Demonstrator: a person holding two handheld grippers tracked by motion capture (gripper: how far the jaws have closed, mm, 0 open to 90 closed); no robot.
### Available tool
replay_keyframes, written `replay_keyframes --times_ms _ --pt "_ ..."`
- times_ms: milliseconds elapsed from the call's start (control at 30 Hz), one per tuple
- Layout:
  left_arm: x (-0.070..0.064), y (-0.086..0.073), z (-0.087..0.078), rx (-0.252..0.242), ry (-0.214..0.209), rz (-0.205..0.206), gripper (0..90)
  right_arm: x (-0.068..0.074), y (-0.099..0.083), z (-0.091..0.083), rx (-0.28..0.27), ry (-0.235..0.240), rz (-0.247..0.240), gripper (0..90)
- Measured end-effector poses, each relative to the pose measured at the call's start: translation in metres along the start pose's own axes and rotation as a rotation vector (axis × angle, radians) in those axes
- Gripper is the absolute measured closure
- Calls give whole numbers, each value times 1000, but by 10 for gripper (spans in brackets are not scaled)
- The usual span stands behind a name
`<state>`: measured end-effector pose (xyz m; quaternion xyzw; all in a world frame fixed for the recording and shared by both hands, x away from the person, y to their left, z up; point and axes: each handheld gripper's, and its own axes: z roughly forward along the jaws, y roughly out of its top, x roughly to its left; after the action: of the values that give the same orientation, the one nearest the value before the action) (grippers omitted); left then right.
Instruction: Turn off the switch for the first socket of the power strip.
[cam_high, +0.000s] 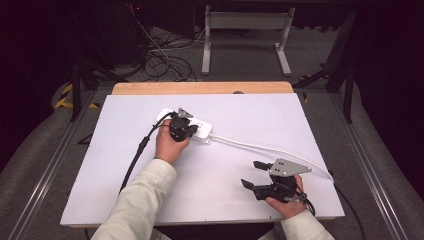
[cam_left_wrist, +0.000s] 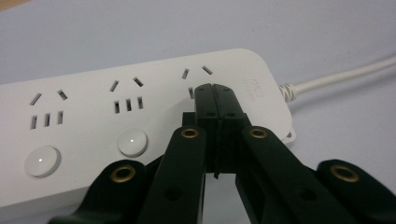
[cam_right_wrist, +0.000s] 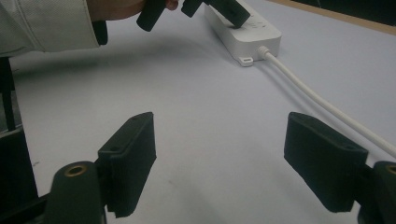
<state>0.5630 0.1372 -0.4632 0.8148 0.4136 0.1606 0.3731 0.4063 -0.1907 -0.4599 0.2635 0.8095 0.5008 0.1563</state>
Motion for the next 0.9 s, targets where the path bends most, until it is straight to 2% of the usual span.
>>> replay_keyframes --times_ms 367,467,567,633,733,800,900 --pt "1 0 0 5 -6 -9 900 0 0 0 3 4 3 256" --pt "-1 1 0 10 7 4 900 0 -1 1 3 4 5 256" --pt "0 0 0 20 -9 -4 900 0 -1 1 4 4 5 256" --pt "-2 0 0 14 3 8 900 0 -1 1 5 4 5 256" --pt "-1 0 -1 12 -4 10 900 0 -1 0 4 4 4 255" --pt "0 2 -6 20 0 -5 900 -1 -1 0 3 1 3 255" --pt "-2 4 -13 -12 -20 -5 900 -2 -1 -1 0 0 5 255"
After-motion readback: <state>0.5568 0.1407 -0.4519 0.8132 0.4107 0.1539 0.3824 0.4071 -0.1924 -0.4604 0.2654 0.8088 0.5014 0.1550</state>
